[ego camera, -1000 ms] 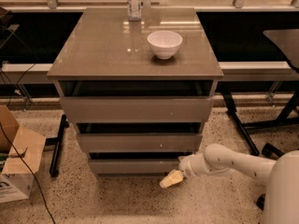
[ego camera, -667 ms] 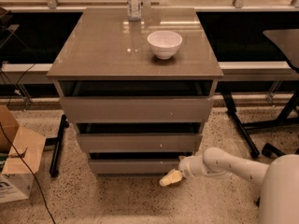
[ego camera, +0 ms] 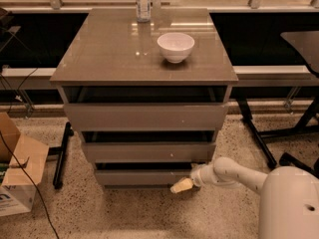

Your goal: Open bottom drawer

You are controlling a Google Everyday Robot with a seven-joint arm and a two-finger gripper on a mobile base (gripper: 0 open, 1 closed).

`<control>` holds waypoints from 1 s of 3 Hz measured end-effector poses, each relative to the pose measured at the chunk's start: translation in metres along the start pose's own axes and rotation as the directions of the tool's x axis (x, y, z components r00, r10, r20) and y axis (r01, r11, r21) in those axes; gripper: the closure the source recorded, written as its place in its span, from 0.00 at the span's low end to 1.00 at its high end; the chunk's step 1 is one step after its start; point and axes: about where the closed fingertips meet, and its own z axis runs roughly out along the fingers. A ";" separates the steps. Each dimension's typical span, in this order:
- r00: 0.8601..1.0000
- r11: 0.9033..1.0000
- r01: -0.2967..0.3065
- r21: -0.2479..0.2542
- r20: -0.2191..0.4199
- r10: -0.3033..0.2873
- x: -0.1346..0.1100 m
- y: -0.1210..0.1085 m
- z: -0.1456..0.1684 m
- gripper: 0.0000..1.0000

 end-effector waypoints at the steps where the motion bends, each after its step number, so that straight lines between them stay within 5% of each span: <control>1: 1.000 1.000 -0.023 0.002 0.015 0.023 0.008 -0.018 0.017 0.00; 3: 0.997 0.997 -0.071 -0.044 0.007 0.071 0.020 -0.042 0.060 0.00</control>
Offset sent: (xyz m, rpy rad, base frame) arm 0.0548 -0.0112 -0.0640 0.0296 0.0441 -0.0282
